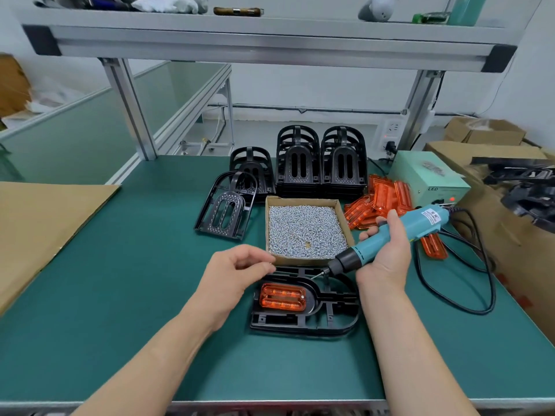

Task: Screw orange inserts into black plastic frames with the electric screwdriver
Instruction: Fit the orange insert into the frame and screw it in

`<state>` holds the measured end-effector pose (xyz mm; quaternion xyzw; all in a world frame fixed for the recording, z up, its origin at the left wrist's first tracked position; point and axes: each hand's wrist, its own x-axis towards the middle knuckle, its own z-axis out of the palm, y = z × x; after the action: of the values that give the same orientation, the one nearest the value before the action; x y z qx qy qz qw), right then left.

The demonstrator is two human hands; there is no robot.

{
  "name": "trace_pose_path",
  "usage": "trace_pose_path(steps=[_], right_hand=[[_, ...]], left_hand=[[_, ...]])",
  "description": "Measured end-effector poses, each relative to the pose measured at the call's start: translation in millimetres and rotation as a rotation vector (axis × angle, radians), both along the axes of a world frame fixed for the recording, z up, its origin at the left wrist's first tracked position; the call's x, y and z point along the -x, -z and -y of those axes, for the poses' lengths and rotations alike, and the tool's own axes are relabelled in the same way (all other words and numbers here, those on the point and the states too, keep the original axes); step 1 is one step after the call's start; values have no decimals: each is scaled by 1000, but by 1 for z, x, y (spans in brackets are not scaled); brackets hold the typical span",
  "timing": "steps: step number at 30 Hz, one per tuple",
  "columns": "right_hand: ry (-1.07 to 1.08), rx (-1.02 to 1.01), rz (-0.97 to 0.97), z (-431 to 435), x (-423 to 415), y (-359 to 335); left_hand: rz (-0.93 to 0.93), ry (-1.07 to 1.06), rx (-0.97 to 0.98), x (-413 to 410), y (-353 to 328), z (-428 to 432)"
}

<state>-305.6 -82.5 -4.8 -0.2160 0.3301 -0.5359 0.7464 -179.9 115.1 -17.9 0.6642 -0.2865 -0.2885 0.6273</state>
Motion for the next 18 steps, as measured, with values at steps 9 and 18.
trace_pose_path(steps=[9, 18], right_hand=[[-1, 89, 1, -27, -16, -21], [-7, 183, -42, -54, -37, -23]], left_hand=[[64, -103, 42, 24, 29, -16], [78, -59, 148, 28, 32, -16]])
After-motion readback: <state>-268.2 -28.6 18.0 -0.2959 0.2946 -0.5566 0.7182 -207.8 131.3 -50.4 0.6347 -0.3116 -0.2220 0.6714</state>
